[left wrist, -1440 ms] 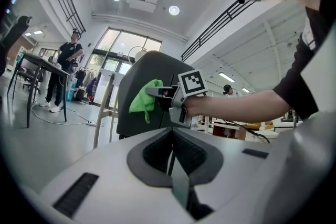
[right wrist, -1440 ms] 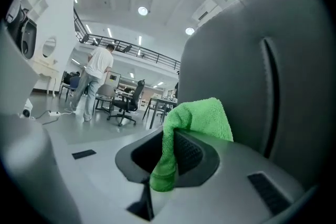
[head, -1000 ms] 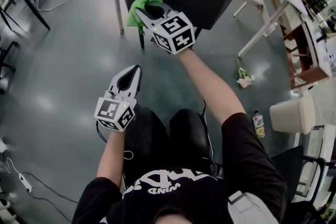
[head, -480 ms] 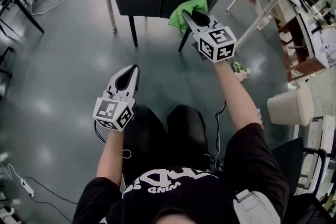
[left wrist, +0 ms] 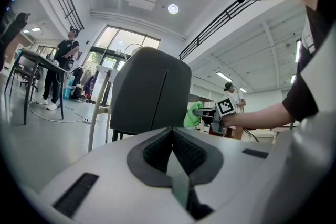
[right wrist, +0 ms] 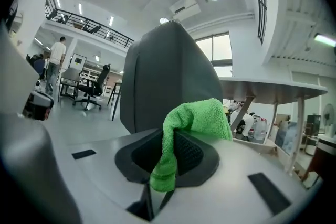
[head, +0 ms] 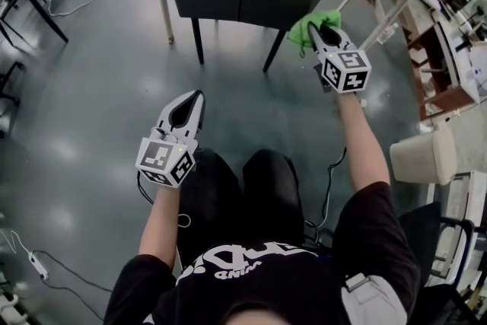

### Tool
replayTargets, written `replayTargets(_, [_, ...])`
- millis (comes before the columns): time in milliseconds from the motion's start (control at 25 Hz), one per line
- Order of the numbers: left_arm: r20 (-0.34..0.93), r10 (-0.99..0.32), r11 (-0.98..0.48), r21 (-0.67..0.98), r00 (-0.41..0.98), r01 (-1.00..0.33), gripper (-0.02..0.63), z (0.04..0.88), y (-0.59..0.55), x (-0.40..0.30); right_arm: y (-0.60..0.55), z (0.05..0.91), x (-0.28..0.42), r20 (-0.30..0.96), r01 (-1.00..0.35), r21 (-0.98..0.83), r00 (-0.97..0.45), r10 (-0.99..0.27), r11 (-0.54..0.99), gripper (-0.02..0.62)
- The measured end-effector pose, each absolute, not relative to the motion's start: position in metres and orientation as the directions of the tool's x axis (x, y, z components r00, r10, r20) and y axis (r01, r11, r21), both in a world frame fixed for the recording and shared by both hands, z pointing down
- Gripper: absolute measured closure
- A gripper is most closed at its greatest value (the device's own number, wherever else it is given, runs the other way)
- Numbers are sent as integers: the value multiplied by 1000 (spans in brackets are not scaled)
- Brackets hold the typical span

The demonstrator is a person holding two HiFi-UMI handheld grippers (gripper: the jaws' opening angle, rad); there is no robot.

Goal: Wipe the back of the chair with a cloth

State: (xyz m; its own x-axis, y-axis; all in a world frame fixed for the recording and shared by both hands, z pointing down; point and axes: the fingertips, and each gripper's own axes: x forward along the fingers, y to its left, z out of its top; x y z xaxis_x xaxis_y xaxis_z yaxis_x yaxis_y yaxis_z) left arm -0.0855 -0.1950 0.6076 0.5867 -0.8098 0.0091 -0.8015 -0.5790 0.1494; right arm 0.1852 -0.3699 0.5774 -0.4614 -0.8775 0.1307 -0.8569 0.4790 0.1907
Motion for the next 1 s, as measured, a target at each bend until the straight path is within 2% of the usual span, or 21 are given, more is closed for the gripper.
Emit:
replayTargets(320, [20, -820, -564, 149, 572, -812, 607, 612, -200, -99, -396, 581, 145, 152, -826, 199, -505, -850, 527, 548])
replayTargets(1000, [45, -845, -518, 174, 532, -838, 607, 625, -195, -135, -415, 581, -57, 164, -640, 209, -723, -671, 740, 548])
